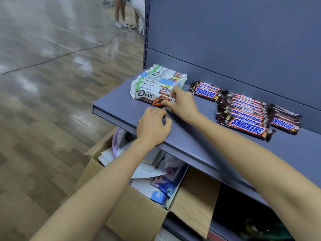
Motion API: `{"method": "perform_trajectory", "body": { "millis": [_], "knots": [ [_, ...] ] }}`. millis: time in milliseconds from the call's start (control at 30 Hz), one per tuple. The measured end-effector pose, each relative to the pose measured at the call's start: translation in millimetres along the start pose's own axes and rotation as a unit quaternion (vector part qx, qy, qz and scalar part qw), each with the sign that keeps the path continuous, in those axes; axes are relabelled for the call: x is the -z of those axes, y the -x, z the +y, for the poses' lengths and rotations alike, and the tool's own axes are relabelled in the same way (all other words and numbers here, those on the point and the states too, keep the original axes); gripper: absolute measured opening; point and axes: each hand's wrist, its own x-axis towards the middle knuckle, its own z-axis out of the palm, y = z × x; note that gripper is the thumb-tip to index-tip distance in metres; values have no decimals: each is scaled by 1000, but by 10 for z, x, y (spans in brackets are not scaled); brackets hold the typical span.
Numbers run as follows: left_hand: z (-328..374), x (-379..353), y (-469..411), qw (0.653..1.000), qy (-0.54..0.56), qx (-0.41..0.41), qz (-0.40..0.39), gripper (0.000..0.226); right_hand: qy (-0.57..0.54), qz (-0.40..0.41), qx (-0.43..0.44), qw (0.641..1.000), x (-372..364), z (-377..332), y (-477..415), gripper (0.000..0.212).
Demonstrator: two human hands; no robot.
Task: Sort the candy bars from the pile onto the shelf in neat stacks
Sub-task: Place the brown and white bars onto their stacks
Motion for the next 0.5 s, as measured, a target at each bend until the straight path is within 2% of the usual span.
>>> {"method": "perform_trajectory", "body": {
  "millis": [367,500],
  "knots": [
    [-10,-20,1,1000,-14,-16,5,22,-69,-7,22,997,-43,25,13,39],
    [-11,-36,-1,1000,-20,-17,6,22,-14,-7,14,1000,-28,163,58,34]
  ]
}}
